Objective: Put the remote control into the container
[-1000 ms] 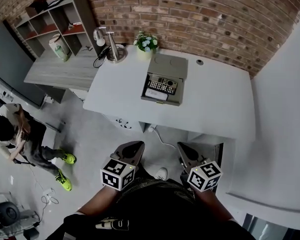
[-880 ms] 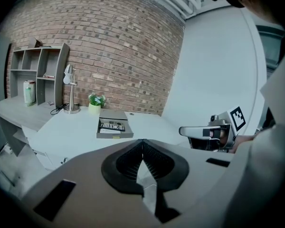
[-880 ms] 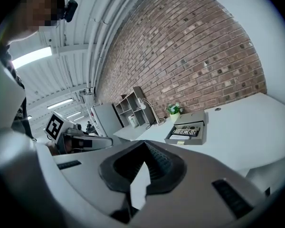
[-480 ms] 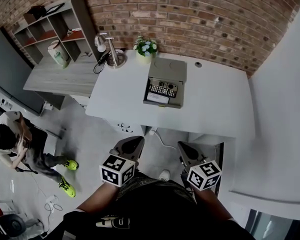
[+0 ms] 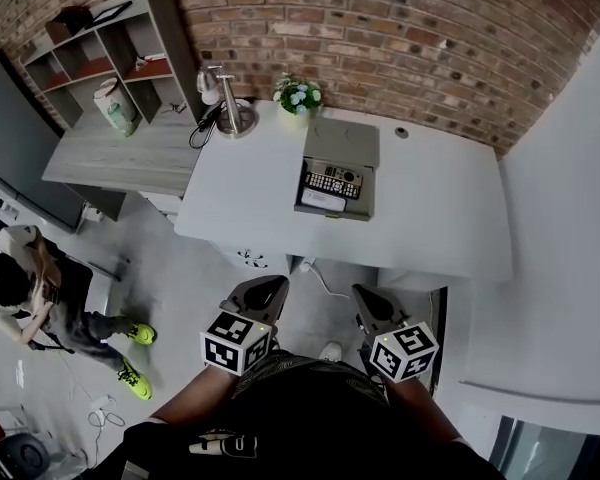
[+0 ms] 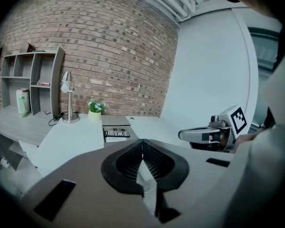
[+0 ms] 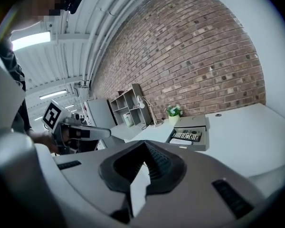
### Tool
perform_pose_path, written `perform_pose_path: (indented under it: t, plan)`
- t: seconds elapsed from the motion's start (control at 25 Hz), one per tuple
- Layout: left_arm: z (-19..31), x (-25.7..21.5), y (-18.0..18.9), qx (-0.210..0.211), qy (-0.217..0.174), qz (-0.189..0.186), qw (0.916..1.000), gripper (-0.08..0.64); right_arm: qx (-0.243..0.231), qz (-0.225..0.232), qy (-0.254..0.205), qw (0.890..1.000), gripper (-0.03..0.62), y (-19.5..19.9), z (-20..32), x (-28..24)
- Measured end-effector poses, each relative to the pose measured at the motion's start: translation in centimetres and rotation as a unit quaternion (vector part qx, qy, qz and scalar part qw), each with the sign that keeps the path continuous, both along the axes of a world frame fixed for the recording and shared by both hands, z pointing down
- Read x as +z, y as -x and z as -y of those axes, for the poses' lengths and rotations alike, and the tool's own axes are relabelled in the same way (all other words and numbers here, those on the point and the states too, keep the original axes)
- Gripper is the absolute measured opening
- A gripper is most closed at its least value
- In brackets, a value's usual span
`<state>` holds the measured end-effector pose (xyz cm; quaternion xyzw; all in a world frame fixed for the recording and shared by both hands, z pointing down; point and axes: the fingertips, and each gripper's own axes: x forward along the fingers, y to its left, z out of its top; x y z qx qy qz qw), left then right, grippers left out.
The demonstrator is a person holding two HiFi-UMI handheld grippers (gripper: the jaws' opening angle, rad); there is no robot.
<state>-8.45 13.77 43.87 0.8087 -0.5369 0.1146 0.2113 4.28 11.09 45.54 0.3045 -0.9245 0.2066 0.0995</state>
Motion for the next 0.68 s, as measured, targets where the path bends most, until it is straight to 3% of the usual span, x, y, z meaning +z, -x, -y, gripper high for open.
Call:
perform_pose_path:
  t: [0.68]
  plan:
    - [0.04,0.27,1.05,0.015,0.001,0.007,0.9999,0.008,0.013,-0.008,-0.001,1.0,0.006,0.76,-0.17,0.25]
